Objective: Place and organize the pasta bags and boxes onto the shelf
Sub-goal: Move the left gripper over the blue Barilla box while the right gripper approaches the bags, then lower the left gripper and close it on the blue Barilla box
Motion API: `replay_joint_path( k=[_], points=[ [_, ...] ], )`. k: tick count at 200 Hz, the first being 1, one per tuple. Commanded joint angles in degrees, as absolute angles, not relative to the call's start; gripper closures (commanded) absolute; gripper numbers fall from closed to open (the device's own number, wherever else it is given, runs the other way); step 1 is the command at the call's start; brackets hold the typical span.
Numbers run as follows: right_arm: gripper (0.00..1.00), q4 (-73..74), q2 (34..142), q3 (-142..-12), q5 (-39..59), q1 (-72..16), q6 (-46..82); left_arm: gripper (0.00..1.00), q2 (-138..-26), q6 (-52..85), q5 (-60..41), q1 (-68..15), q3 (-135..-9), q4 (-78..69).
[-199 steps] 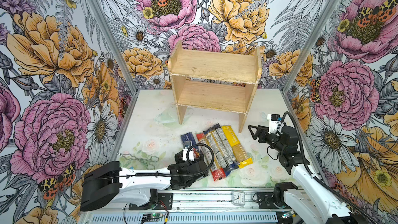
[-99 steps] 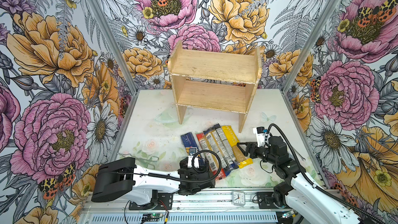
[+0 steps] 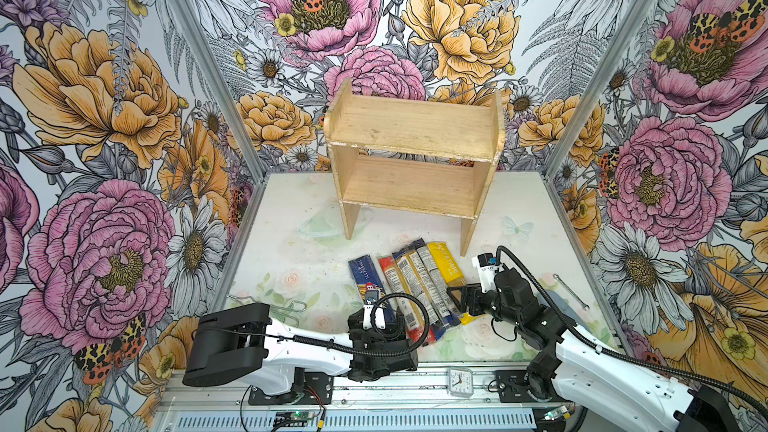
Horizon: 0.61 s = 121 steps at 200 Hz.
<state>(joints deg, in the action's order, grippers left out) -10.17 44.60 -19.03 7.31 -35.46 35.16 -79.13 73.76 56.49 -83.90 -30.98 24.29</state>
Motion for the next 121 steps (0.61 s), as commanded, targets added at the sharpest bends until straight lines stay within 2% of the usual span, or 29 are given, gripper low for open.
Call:
replay_joint_path(
  k=[1,70,121],
  points=[
    [0.22,-10.03,44.97,-21.54,4.51,-35.86,35.48,0.01,-79.73,79.83,56.14,-84.13,-31.23,28.71],
    [0.22,-10.05,44.94,-22.59,4.59,-35.86,35.95,0.01,-88.02,86.55,51.77,-84.18,-40.56,39.97],
    [0.22,-10.20,44.48,-21.69,5.72,-35.95,36.03,0.01,-91.21,85.59,49.37,-84.86,-45.33,40.56]
  ],
)
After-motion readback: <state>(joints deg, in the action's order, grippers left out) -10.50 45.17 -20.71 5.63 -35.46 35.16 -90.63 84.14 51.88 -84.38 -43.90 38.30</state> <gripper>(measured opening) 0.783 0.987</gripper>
